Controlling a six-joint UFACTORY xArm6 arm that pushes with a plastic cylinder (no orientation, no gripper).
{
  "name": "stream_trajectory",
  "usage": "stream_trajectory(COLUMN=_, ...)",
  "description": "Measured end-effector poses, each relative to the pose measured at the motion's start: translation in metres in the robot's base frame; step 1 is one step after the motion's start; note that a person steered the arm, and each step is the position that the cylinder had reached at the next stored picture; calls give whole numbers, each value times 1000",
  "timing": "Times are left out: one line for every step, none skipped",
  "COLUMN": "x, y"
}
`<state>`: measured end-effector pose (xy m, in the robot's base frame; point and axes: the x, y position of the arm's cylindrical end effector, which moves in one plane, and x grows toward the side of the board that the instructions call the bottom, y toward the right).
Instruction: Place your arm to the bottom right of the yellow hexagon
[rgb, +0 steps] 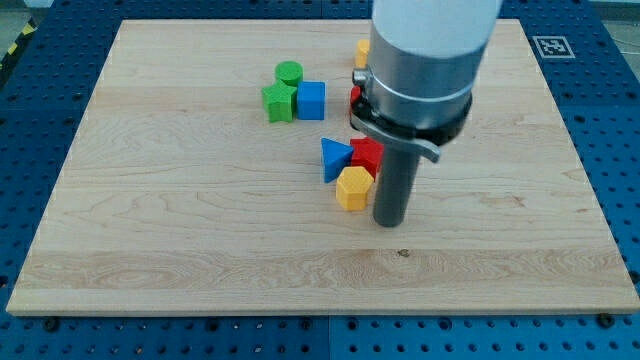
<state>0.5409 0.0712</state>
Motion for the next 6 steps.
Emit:
stream_trajectory(x=30, y=9)
stream_trajectory(x=36, y=9)
stream_trajectory(x=36, y=8)
stream_trajectory(x=31, y=0)
stream_trajectory(x=18, y=-9)
stream_trajectory(x=-8, y=-15)
